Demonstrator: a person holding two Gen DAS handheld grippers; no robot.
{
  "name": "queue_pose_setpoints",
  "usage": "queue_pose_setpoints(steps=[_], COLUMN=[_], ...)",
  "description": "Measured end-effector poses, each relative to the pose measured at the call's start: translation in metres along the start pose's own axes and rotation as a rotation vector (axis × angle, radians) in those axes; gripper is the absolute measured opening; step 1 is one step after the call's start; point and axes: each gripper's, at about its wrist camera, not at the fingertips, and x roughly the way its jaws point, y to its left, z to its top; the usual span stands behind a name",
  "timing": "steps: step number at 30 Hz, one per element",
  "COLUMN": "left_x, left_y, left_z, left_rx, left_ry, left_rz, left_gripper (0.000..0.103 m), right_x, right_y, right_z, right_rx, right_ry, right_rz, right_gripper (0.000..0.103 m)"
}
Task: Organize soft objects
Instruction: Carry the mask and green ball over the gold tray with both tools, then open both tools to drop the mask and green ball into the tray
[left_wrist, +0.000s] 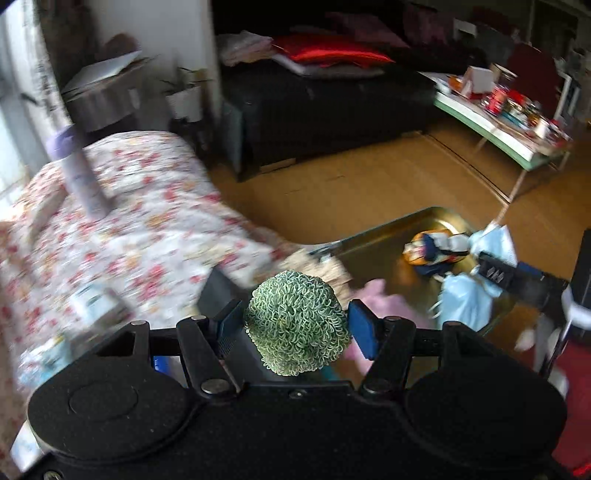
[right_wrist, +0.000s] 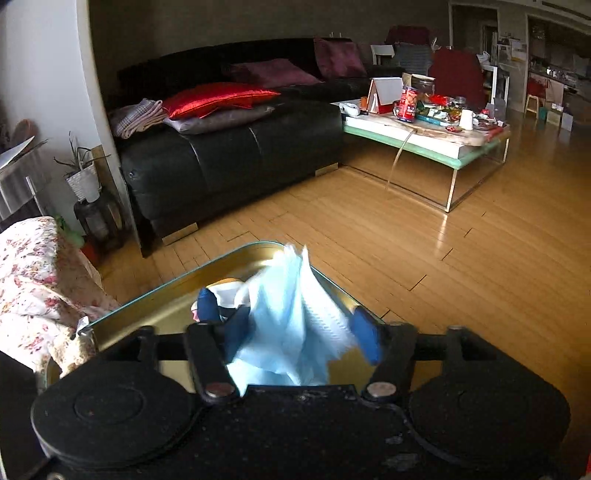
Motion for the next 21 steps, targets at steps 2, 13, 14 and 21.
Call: queue_pose_setpoints(steps=[2, 13, 14, 21], left_x=[0.013, 0.094, 0.098, 0.108], left_y=[-0.014, -0.06, -0.062, -0.059], left_z=[0.01, 0.045, 0.046, 0.046], left_rx=[0.007, -0.022, -0.023, -0.051], left_ry=[0.015, 0.147, 0.153, 0.181], left_rz=[-0.024, -0.076, -0.078, -0.082], left_gripper=[0.058, 0.061, 0.064, 0.069], right_x=[-0.004, 0.001, 0.002, 0.008], right_y=[-0.002, -0.013, -0.015, -0.017], right_z=[-0.002, -0.001, -0.001, 0.0], right_rx=[0.005, 0.089, 0.104, 0.145], right_ry=[-0.01, -0.004, -0.001, 0.012], right_rz=[0.011, 0.045, 0.049, 0.069], right_gripper=[0.08, 0.093, 0.093, 0.093])
